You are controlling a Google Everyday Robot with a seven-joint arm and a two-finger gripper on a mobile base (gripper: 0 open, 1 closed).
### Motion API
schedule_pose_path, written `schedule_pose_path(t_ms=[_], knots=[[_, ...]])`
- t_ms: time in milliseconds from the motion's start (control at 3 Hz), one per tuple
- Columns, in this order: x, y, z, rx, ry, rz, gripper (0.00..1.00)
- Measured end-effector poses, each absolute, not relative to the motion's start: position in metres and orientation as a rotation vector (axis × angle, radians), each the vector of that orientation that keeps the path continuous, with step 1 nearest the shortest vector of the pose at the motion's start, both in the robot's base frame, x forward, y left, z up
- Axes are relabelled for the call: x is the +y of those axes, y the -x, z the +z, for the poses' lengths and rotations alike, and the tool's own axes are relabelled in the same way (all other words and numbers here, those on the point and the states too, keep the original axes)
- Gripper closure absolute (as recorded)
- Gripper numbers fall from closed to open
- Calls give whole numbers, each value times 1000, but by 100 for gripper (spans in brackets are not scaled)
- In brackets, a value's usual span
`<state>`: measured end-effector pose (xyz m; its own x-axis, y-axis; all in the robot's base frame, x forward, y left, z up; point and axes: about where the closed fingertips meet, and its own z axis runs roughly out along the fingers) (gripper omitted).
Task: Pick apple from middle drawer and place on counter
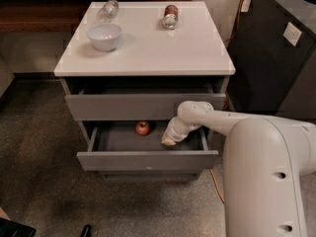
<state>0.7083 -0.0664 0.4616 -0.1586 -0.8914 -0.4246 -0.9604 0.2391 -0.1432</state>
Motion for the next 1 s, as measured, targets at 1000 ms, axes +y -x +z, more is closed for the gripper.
schedule_pose_path(t_ms=[1000], knots=[[-33, -701, 432, 2091, 1808, 301, 100]])
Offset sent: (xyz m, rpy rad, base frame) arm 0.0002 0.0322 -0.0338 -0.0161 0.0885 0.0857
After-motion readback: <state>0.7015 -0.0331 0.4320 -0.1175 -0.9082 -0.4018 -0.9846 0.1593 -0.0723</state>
